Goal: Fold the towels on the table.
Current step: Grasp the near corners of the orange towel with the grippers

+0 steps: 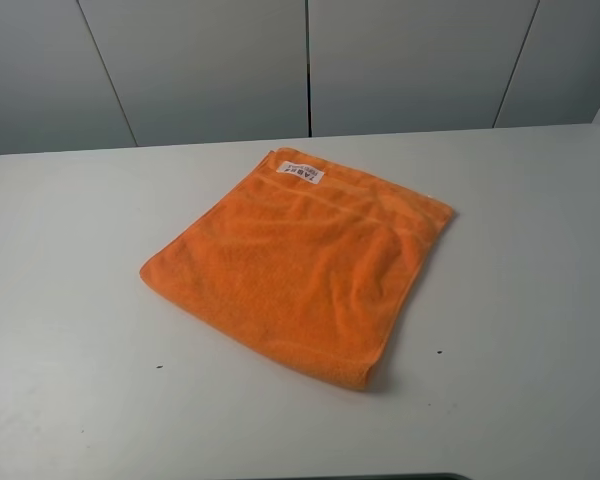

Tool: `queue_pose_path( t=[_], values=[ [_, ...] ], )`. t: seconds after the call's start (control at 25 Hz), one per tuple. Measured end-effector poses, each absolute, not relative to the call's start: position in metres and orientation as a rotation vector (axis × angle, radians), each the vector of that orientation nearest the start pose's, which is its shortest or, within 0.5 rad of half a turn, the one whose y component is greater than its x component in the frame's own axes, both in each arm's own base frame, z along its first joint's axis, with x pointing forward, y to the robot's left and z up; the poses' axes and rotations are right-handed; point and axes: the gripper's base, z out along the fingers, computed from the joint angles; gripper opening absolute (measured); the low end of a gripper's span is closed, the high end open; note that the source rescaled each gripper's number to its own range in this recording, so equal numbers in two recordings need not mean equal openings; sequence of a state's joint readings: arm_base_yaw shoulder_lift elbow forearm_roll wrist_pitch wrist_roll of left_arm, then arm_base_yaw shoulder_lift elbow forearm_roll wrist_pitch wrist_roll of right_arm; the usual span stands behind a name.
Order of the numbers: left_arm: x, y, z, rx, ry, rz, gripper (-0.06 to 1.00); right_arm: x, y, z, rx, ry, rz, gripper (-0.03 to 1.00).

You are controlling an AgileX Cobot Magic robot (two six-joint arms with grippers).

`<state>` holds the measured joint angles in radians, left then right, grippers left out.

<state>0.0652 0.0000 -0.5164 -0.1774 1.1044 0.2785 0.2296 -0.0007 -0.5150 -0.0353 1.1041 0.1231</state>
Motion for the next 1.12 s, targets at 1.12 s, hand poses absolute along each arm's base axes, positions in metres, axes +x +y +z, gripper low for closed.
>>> queue_pose_path(
  t=[1.12],
  values=[
    [-0.0084, -0.0149, 0.2793, 0.23, 2.046, -0.003, 0.99, -0.0077, -0.0048, 0.278, -0.108, 2.073, 0.174, 1.0]
  ],
)
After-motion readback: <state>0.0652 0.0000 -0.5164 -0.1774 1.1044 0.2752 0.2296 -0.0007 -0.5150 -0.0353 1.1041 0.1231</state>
